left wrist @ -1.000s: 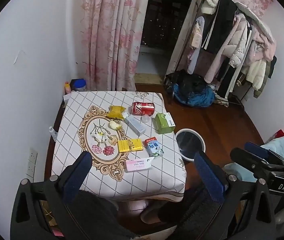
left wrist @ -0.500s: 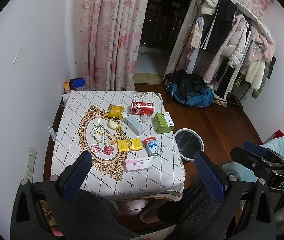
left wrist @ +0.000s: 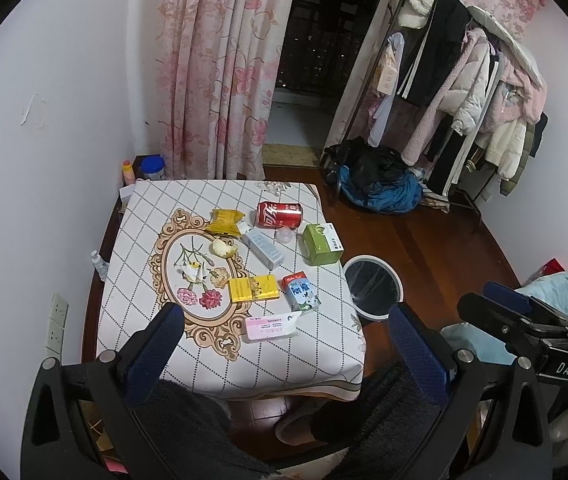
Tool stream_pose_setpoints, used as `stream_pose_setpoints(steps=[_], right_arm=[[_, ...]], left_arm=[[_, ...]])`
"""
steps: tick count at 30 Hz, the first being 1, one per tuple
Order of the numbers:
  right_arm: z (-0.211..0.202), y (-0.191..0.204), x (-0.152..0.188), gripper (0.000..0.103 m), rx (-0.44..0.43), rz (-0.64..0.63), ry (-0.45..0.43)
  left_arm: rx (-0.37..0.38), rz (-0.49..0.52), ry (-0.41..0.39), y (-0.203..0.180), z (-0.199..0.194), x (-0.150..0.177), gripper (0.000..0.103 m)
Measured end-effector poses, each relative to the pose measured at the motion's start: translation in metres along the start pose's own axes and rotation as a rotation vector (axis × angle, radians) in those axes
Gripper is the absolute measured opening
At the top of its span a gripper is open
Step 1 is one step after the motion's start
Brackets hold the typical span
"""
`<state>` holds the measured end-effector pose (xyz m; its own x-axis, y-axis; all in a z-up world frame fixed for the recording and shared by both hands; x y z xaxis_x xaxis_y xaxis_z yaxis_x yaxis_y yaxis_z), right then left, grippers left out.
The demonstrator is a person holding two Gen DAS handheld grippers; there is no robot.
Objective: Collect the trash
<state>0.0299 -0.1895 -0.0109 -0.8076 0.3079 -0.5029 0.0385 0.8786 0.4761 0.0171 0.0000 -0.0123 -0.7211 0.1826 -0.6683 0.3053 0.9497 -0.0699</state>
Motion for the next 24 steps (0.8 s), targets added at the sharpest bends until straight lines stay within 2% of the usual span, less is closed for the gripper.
stream_pose_setpoints(steps=[24], right_arm=[[-0.0009, -0.0003, -0.0038, 0.103, -0.001, -0.001, -0.001]], left_arm=[[0.000, -0.001, 0.001, 0.0007, -0.0013, -0.0021, 0.103]])
Point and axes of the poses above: each gripper's, at about its wrist camera, not at the fingertips, and z roughly the way its jaws point, y to its left, x to its underside, the point moved 3 cm from there along z, roughly the way its jaws point, and after that the axes turned 12 degrees about z, right-handed, at the moved point
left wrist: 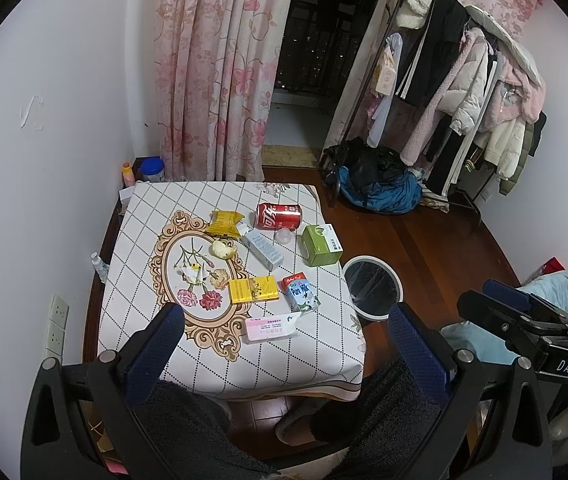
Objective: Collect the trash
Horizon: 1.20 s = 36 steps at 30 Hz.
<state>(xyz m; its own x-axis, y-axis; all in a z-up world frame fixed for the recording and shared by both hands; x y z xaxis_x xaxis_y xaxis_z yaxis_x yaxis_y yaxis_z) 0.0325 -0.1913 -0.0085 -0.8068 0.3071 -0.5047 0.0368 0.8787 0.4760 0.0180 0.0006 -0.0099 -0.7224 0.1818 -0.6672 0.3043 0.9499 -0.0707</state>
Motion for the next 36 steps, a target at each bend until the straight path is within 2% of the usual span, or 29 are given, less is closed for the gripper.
stream_pose_setpoints(steps=[26, 30, 36], right_arm=[[0.003, 0.000, 0.001, 0.103, -0.002, 0.009, 0.001], [0.018, -0.011, 0.002, 0.103, 0.015, 0.048, 0.016], [0.088, -0.063, 0.010, 0.103, 0.118, 0.146, 0.107]], left_arm=[[-0.003, 0.000, 0.008, 0.000, 0.004, -0.003, 0.103], [-0.059, -0.028, 0.055, 0.014, 0.036, 0.002, 0.103], [-0.122, -0.109, 0.225, 0.043, 0.129, 0.030, 0.103]])
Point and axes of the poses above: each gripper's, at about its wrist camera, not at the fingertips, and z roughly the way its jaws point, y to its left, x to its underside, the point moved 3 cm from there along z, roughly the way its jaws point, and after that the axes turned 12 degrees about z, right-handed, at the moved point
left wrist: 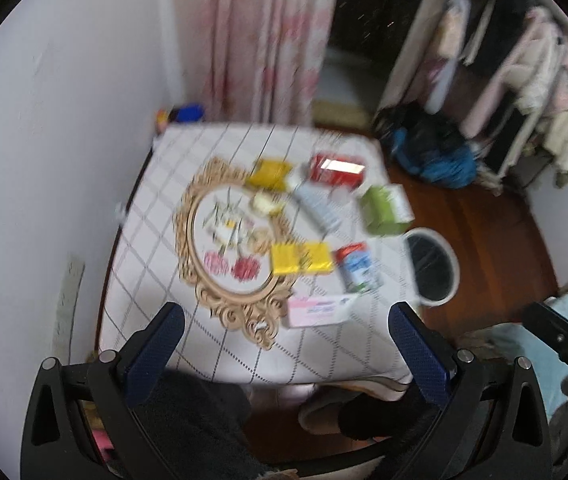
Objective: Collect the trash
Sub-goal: 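Grasp the pink-and-white toothpaste box with the left tool while the right tool grasps the milk carton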
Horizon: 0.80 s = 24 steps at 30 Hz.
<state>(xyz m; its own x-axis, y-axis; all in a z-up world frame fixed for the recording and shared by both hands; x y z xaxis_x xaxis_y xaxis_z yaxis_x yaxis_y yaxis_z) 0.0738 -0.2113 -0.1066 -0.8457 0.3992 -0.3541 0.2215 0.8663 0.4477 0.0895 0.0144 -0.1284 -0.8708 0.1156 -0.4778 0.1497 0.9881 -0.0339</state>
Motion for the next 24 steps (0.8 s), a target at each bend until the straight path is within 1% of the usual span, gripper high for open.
stream_pose_setpoints(steps=[3, 4, 7, 9, 12, 15, 17, 19, 20, 21, 23, 24], right_arm=[[0.048, -0.033, -0.005, 0.103, 0.060, 0.063, 0.049], [0.070, -0.047, -0.007, 0.103, 0.078, 0.094, 0.072], [0.108, -0.072, -0.009, 0.103, 0.103, 0.145, 0.114], [0.136, -0.090, -0.012, 0.103, 0.129, 0.170, 0.145], [0.158, -0.104, -0.016, 0.103, 0.152, 0.198, 0.173], [0.179, -0.122, -0.018, 0.103, 0.180, 0.224, 0.200], [0.186, -0.129, -0.017, 0.103, 0.189, 0.232, 0.217], [0.192, -0.135, -0.016, 0.103, 0.202, 0.238, 0.238], [0.196, -0.137, -0.015, 0.103, 0.204, 0.238, 0.251], [0.200, -0.138, -0.016, 0.103, 0.205, 0.237, 0.258], [0.202, -0.136, -0.018, 0.103, 0.200, 0.226, 0.271], [0.204, -0.133, -0.019, 0.103, 0.198, 0.217, 0.275]], left_arm=[[0.009, -0.038, 0.101, -0.002, 0.053, 0.007, 0.103], [0.009, -0.045, 0.133, -0.005, 0.070, 0.008, 0.103], [0.009, -0.061, 0.232, -0.014, 0.119, 0.016, 0.103], [0.024, -0.085, 0.305, -0.021, 0.153, 0.021, 0.103], [0.052, -0.114, 0.388, -0.036, 0.192, 0.025, 0.103], [0.056, -0.100, 0.446, -0.052, 0.221, 0.028, 0.103], [0.042, -0.068, 0.468, -0.062, 0.235, 0.030, 0.103], [0.005, -0.036, 0.485, -0.067, 0.244, 0.031, 0.103], [0.002, -0.027, 0.476, -0.067, 0.246, 0.031, 0.101], [-0.002, -0.027, 0.468, -0.066, 0.247, 0.031, 0.097], [0.007, -0.033, 0.454, -0.061, 0.245, 0.031, 0.096], [-0.004, -0.034, 0.443, -0.057, 0.243, 0.031, 0.096]])
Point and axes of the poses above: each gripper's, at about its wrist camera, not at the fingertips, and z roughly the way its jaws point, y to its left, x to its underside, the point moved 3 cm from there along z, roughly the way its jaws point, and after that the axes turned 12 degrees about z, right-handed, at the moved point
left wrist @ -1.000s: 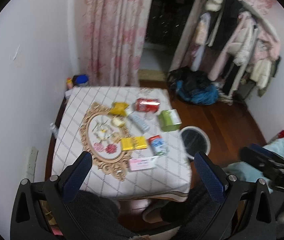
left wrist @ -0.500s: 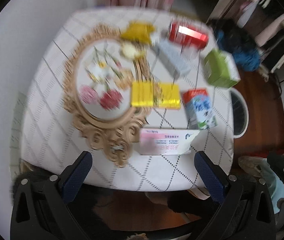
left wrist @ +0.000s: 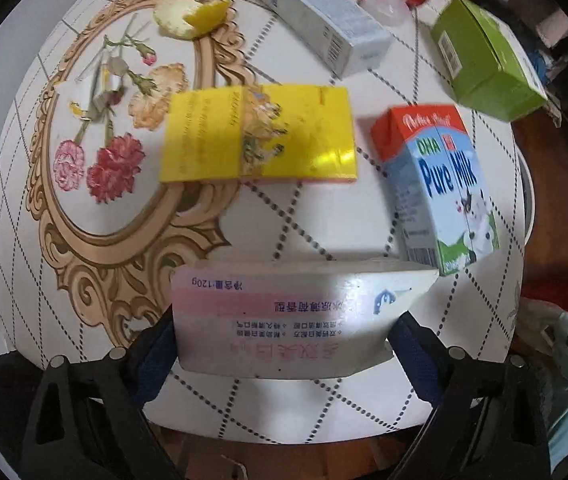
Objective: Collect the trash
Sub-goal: 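Grasp the pink-and-white toothpaste box with the left tool while the right tool grasps the milk carton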
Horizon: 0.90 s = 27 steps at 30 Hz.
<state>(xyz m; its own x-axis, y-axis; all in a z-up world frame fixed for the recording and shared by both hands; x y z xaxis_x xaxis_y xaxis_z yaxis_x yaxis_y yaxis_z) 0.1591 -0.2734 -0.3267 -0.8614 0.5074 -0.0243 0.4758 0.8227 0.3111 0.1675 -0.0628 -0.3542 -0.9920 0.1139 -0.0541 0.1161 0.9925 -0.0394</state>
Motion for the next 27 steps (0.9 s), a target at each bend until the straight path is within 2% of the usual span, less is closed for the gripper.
stream_pose_setpoints(steps=[7, 11, 16, 17, 18, 20, 21, 24, 25, 27], right_arm=[[0.021, 0.061, -0.002, 0.103, -0.012, -0.158, 0.036], [0.049, 0.110, 0.000, 0.102, 0.022, -0.283, 0.054], [0.076, 0.143, 0.003, 0.093, 0.072, -0.369, 0.058], [0.081, 0.147, 0.003, 0.087, 0.086, -0.384, 0.057], [0.087, 0.150, 0.004, 0.074, 0.099, -0.389, 0.062], [0.092, 0.149, 0.006, 0.059, 0.122, -0.383, 0.061], [0.089, 0.148, 0.008, 0.055, 0.129, -0.385, 0.043], [0.084, 0.131, 0.013, 0.055, 0.128, -0.297, 0.071], [0.082, 0.125, 0.016, 0.055, 0.125, -0.272, 0.079], [0.075, 0.106, 0.026, 0.055, 0.087, -0.181, 0.124]], left_arm=[[-0.129, -0.050, -0.064, 0.064, -0.022, 0.003, 0.096], [-0.138, -0.113, -0.064, 0.099, -0.023, 0.008, 0.096], [-0.132, -0.142, -0.067, 0.119, -0.020, 0.009, 0.096], [-0.127, -0.143, -0.068, 0.120, -0.022, 0.009, 0.096], [-0.122, -0.145, -0.068, 0.120, -0.025, 0.010, 0.096], [-0.112, -0.143, -0.073, 0.123, -0.011, 0.011, 0.096], [-0.110, -0.139, -0.075, 0.125, -0.008, 0.015, 0.096], [-0.100, -0.128, -0.080, 0.118, -0.016, 0.020, 0.096], [-0.095, -0.125, -0.082, 0.117, -0.007, 0.018, 0.096], [-0.092, -0.110, -0.087, 0.115, -0.008, 0.022, 0.096]])
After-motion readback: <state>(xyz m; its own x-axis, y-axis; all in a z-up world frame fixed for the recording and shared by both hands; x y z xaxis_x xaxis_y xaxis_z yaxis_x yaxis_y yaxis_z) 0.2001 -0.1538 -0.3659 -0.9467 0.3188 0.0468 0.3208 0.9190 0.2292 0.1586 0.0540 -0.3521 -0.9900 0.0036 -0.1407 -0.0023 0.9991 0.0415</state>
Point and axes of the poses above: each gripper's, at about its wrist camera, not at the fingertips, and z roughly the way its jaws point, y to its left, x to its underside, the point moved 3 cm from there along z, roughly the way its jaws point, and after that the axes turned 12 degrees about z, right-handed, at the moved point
